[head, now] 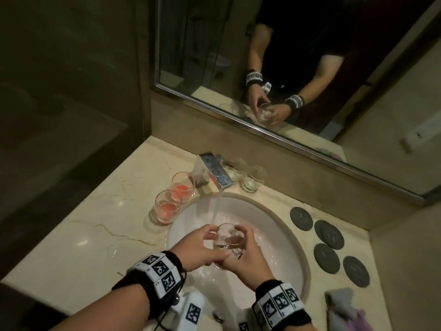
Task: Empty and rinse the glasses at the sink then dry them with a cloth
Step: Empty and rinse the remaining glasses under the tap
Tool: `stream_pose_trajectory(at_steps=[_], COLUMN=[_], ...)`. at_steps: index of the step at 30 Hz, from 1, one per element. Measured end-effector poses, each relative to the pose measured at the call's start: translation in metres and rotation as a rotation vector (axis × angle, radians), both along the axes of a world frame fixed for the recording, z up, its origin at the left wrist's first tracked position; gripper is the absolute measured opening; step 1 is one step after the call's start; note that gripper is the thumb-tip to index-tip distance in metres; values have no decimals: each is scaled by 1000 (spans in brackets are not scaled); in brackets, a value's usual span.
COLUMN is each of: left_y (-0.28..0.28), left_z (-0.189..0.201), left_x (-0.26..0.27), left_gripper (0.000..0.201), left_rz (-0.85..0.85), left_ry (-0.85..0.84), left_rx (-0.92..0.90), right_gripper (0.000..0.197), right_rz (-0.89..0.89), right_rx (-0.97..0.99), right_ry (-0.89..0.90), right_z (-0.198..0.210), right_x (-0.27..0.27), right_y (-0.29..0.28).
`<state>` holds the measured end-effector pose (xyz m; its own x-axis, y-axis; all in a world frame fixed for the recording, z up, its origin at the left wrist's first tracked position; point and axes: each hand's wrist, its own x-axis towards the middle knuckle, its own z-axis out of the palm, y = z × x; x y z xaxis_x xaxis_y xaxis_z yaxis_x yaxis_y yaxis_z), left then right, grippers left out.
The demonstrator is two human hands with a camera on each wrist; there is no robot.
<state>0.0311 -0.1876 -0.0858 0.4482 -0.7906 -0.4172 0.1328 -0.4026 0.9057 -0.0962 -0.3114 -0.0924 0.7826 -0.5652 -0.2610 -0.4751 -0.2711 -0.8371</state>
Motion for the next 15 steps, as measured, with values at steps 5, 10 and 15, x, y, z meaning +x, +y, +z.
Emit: stream_pose_trajectory(at_steps=[5, 10, 15], left_y=[-4, -16, -31], left_z=[-1, -2, 0], left_x=[-5, -12, -18], left_gripper=[57, 50, 41], left_rz=[77, 128, 185], left_ry=[31, 83, 102], left_rx=[103, 135, 141], right_gripper=[81, 87, 89], right_rz=[-153, -239, -257], right_rx=[-47, -111, -167], right_ry=[-50, -69, -60], right_z=[-5, -8, -6], right_x=[-4, 0, 13], right_y=[-23, -67, -108])
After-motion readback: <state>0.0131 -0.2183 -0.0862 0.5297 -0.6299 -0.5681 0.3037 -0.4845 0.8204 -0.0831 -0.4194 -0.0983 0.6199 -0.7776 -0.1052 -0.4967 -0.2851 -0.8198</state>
